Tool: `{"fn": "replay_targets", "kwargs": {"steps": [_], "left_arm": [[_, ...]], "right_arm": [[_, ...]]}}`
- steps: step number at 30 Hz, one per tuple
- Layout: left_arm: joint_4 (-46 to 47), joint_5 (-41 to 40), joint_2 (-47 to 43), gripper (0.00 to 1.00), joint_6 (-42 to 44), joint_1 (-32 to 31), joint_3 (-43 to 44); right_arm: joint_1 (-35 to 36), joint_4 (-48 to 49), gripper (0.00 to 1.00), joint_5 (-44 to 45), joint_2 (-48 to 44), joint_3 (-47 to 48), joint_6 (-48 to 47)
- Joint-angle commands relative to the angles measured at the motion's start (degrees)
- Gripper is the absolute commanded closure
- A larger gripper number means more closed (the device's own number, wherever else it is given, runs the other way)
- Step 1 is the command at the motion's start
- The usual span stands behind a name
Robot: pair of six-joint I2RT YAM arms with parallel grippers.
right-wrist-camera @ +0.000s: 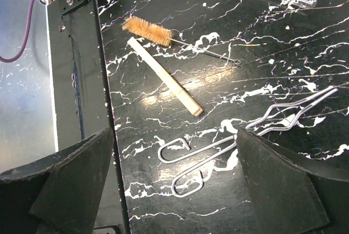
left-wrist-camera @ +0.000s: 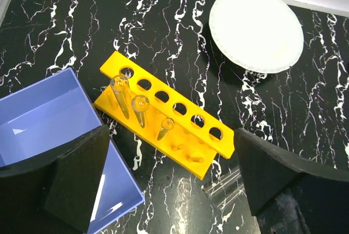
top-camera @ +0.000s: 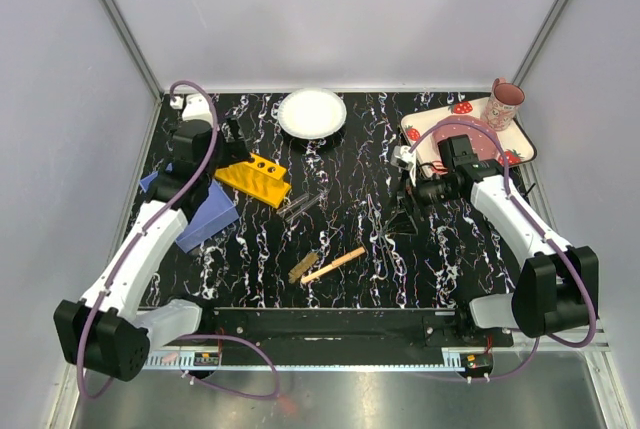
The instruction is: Organize the chemistry lab equipment
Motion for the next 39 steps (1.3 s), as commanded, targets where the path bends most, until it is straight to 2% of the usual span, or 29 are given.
{"fn": "replay_targets", "kwargs": {"steps": [1,5,9,12,15,17,21,22,28,30,34,39], "left_arm": [[-3.73,5.77,-3.42,0.01,-0.47,1.71,0.98],[-6.98,13.4,-5.62,0.01,-0.65,2.68,-0.42],[-7.25,25.78,-8.87,0.01,-0.91,2.68,-4.29],[-8.04,31.67,-10.28,0.01,-1.44,2.59,-6.66],[-8.13,35.64,-10.37,0.06,-2.23,1.45,-8.6],[-8.65,34.61,-9.33,0.08,-1.8,-2.58,-8.69],[-11.55,26.11,-4.41,0.1,-0.48,-12.07,-6.06],[-12.08,24.77,-1.44,0.1,-0.39,-15.4,-4.31],[-17.09,17.82,14.02,0.2,0.67,-24.64,6.14],[-19.11,16.24,18.08,0.26,1.36,-26.06,9.22],[-21.04,13.69,27.83,0.33,2.86,-28.78,15.73],[-22.72,11.4,33.92,0.4,5.67,-29.14,19.26]], "right_arm": [[-1.29,0.09,0.0,0.22,-1.08,1.57,-0.84],[-1.99,0.36,0.0,0.23,-1.16,1.57,-0.39],[-2.6,0.53,0.0,0.14,-0.81,1.48,-0.13],[-2.7,0.62,0.0,0.14,-0.64,1.48,0.04],[-2.78,0.62,0.0,0.23,-0.2,1.57,0.05],[-2.87,0.62,0.0,0.49,0.15,1.48,0.05],[-2.96,0.62,0.0,0.84,0.59,1.48,0.13],[-2.96,0.62,0.0,0.84,0.68,1.39,0.13],[-3.22,0.88,0.0,1.28,1.03,1.3,0.22],[-3.31,0.89,0.0,1.37,1.21,1.39,0.22],[-3.4,0.8,0.0,1.54,1.39,1.22,0.22],[-3.57,0.8,0.0,1.63,1.56,1.22,0.13]]}}
